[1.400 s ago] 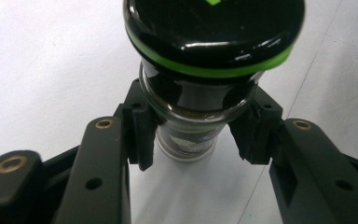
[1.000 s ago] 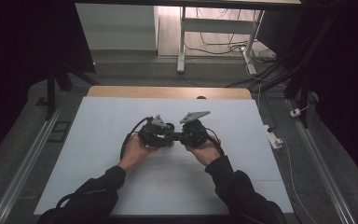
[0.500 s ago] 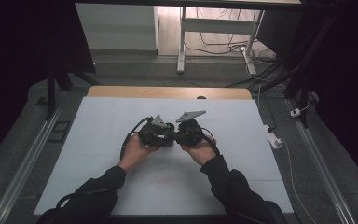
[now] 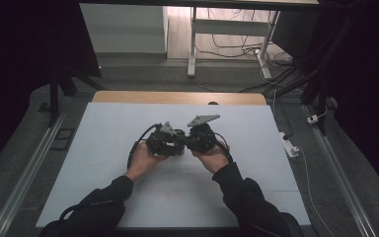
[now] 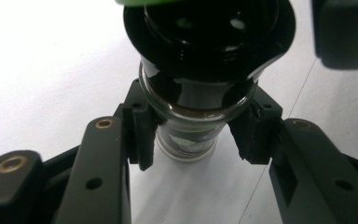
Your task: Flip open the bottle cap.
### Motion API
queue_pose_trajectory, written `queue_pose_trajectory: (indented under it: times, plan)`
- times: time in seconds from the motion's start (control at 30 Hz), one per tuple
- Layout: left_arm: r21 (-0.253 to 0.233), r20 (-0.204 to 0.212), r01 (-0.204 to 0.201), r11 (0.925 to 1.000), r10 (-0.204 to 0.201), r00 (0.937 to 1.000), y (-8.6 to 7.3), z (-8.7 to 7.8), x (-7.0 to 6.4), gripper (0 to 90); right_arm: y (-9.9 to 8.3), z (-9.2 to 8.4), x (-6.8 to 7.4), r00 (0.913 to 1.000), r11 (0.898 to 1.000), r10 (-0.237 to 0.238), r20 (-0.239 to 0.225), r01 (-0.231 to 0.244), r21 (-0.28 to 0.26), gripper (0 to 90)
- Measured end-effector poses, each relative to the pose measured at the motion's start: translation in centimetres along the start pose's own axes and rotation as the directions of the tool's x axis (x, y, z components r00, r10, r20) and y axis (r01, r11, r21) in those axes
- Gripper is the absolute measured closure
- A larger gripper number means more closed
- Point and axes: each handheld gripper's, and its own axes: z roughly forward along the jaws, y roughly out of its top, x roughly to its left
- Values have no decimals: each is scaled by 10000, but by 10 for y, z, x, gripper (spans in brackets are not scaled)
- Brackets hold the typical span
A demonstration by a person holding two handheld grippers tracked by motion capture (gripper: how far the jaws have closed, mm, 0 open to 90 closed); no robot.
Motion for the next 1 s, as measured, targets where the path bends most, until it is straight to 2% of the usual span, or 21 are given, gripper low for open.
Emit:
queue_pose_trajectory:
  times: [0.27, 0.37, 0.6, 0.8, 1.0]
  plan:
    - [-86, 6, 110, 9999, -110, 9999, 0, 1, -1, 538, 5, -3, -2, 9999, 9999, 50, 148, -48, -136, 899]
    - [46, 21, -66, 10000, 66, 10000, 0, 0, 0, 538, 7, -5, -4, 9997, 9997, 98, 244, -92, -236, 899]
    - [-18, 20, -4, 10000, 4, 10000, 0, 0, 0, 538, 11, -6, -9, 9989, 9990, 256, 389, -241, -374, 899]
    - [-10, 24, -45, 10000, 45, 10000, 0, 0, 0, 538, 11, -5, -22, 9962, 9977, 567, 668, -541, -400, 899]
    - [-23, 36, -58, 10000, 58, 10000, 0, 0, 0, 537, 7, -2, -32, 9939, 9964, 811, 747, -789, -318, 899]
